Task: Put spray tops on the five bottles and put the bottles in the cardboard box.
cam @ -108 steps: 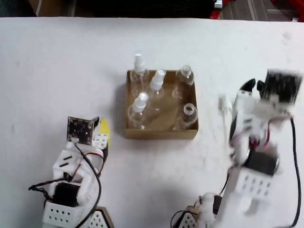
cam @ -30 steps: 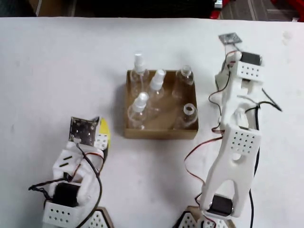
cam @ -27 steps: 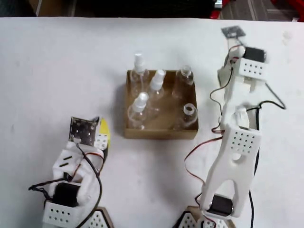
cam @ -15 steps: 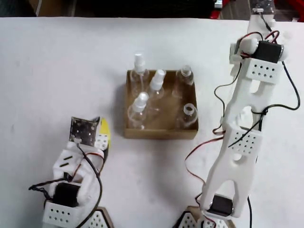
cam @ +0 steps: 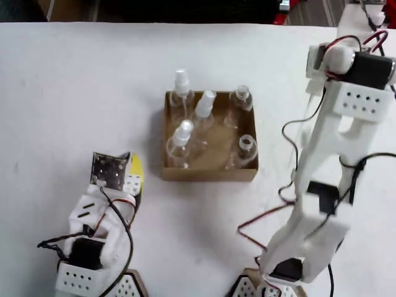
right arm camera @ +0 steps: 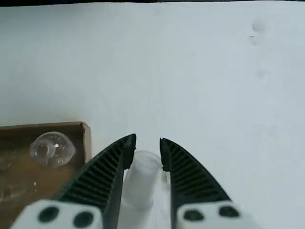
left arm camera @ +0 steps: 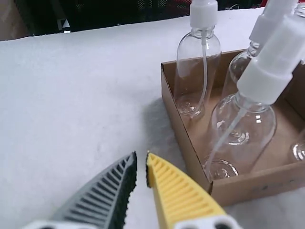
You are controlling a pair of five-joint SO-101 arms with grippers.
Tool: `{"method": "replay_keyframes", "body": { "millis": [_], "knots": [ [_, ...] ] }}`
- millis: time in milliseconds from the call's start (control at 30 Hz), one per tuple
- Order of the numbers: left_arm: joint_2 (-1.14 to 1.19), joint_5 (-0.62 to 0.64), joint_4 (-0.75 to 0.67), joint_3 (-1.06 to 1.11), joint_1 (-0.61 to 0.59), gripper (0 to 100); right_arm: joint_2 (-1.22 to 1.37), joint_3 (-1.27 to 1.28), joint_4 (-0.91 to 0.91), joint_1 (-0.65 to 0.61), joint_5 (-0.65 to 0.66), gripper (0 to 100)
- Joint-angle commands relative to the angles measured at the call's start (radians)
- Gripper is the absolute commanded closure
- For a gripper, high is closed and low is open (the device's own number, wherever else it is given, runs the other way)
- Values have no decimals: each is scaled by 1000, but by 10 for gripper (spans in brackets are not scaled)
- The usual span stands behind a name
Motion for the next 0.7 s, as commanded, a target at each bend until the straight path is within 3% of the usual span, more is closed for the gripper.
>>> {"method": "replay_keyframes", "body": {
  "millis": [0, 167, 400, 667],
  "knots": [
    [-8, -15, -21, -2, 15, 958, -234, 195, 16, -62, -6, 984],
    [-8, -15, -20, -2, 13, 958, -348, 325, -77, -93, -5, 984],
    [-8, -15, -18, -2, 10, 958, -541, 347, 16, -94, -9, 984],
    [-8, -15, -18, -2, 13, 958, -730, 589, -31, -97, -5, 984]
  ]
}}
